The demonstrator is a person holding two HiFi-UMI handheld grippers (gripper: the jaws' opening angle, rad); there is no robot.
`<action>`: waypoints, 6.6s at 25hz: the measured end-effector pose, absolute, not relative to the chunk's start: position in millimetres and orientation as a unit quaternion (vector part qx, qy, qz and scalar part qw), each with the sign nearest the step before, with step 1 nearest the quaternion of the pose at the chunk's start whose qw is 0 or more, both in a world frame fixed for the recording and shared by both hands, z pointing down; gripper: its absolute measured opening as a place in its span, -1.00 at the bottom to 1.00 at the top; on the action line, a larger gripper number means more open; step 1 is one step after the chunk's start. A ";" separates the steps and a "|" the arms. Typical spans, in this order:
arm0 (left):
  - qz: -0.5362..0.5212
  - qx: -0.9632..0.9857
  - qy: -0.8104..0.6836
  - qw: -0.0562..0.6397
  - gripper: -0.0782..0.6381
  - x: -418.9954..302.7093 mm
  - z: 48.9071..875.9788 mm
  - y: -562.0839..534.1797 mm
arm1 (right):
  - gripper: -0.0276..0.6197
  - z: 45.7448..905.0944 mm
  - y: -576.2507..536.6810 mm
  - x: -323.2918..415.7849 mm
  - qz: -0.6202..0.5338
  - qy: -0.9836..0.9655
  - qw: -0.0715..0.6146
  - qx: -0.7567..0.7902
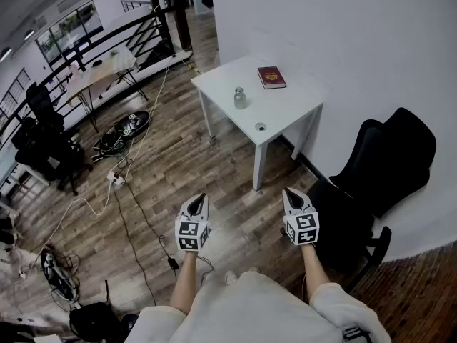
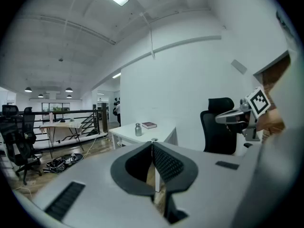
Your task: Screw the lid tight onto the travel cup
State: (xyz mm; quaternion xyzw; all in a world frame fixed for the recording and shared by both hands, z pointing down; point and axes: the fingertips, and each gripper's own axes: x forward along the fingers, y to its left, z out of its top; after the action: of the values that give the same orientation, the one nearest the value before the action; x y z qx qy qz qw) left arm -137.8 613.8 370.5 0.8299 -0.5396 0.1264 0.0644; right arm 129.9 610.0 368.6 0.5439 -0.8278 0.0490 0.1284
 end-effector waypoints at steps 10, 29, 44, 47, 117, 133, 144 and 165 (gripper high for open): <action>0.125 0.831 -0.538 0.070 -0.76 -117.5 378.6 619.9 | -0.92 375.2 615.7 145.9 0.052 -0.827 0.128 0.544; 0.137 0.824 -0.544 0.080 -0.76 -86.3 394.7 597.4 | -0.91 385.2 584.9 165.7 0.055 -0.838 0.127 0.528; 0.140 0.826 -0.539 0.090 -0.76 -103.8 417.2 499.7 | -0.91 404.6 486.1 138.4 0.054 -0.844 0.140 0.515; 0.139 0.829 -0.534 0.096 -0.76 -110.3 422.6 468.5 | -0.91 404.4 455.4 129.1 0.053 -0.843 0.146 0.516; 0.195 0.857 -0.457 0.140 -0.76 -70.6 511.9 -48.8 | -0.91 494.3 -34.1 94.0 0.130 -0.853 0.162 0.479; 0.178 0.863 -0.453 0.133 -0.76 -59.3 540.6 -97.6 | -0.91 531.1 -76.1 98.5 0.137 -0.852 0.159 0.480; 0.177 0.872 -0.435 0.135 -0.76 -66.0 569.9 -102.3 | -0.91 557.6 -80.4 86.9 0.144 -0.844 0.163 0.490; 0.165 0.911 -0.357 0.126 0.04 -47.4 605.5 -87.7 | 0.07 578.3 -66.4 57.5 0.133 -0.898 0.137 0.396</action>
State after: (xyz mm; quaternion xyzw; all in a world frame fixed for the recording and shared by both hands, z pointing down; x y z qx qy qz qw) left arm -47.4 -87.7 605.5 0.9109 -0.3570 0.1646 0.1257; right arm 57.5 -66.4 578.3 0.3962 -0.8982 0.1329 0.1366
